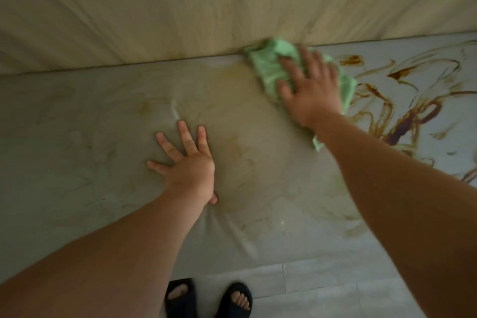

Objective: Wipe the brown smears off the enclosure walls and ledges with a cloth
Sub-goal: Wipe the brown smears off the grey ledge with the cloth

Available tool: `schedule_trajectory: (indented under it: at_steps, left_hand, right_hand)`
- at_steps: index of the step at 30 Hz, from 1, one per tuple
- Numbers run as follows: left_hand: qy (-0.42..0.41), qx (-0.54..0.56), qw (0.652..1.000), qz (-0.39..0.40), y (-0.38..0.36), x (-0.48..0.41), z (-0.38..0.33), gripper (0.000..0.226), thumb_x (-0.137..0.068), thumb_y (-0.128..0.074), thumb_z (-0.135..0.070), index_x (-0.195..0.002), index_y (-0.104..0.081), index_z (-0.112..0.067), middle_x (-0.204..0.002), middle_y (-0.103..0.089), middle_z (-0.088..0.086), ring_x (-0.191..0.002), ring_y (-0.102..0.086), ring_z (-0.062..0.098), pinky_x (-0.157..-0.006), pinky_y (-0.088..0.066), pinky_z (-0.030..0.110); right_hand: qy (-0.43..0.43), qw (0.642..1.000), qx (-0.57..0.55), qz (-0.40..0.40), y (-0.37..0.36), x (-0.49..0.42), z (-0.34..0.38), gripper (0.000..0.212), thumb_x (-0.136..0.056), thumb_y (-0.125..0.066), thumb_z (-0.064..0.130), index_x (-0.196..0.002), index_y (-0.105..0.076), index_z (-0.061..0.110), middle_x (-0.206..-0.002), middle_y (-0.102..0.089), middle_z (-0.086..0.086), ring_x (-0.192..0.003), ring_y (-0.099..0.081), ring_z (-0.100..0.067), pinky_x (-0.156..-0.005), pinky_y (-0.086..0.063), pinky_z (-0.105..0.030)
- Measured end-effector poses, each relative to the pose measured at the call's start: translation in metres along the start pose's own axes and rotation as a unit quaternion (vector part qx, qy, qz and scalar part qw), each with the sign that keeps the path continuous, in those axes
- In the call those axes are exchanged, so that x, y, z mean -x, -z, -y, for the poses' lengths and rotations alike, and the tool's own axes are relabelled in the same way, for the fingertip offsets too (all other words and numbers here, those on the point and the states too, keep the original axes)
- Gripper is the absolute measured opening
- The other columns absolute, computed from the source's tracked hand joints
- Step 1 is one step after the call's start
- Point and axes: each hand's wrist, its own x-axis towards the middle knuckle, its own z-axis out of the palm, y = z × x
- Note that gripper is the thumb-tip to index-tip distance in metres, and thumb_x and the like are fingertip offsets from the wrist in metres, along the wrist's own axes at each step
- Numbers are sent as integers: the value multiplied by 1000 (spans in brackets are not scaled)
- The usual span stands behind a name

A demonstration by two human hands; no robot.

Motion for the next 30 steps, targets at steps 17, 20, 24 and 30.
schedule_trajectory:
  at_steps: [17, 20, 24, 30]
  left_hand:
    - [-19, 15, 999, -44, -6, 3, 3, 162, -60, -97, -41, -153, 36, -29, -154, 51, 10, -142, 33, 60, -106, -12, 87]
    - [-17, 10, 999, -48, -7, 3, 4, 162, -60, -97, -41, -153, 36, -30, -154, 52, 10, -142, 34, 59, -106, -12, 87]
    - [-19, 24, 997, -65, -8, 5, 5, 159, -64, -96, -36, -154, 34, -31, -154, 52, 8, -142, 34, 58, -107, -10, 87]
    - [8, -17, 985, -172, -30, 32, 1, 126, -84, -82, -34, -161, 18, -31, -165, 35, 7, -151, 16, 55, -108, -12, 85]
  right_hand:
    - [83, 996, -19, -25, -64, 226, 73, 66, -95, -53, 59, -157, -40, 39, -169, -27, -10, -158, -17, -36, -124, -16, -59]
    - [78, 996, -19, -36, -70, 228, 72, 67, -95, -51, 60, -157, -41, 38, -169, -27, -10, -157, -17, -37, -125, -15, -60]
    - [90, 995, -22, -45, -78, 226, 71, 69, -95, -50, 61, -159, -38, 36, -169, -25, -12, -157, -15, -38, -126, -10, -60]
    - [109, 992, -59, -18, -69, 226, 66, 68, -97, -46, 59, -160, -34, 35, -171, -20, -11, -158, -9, -37, -127, -2, -58]
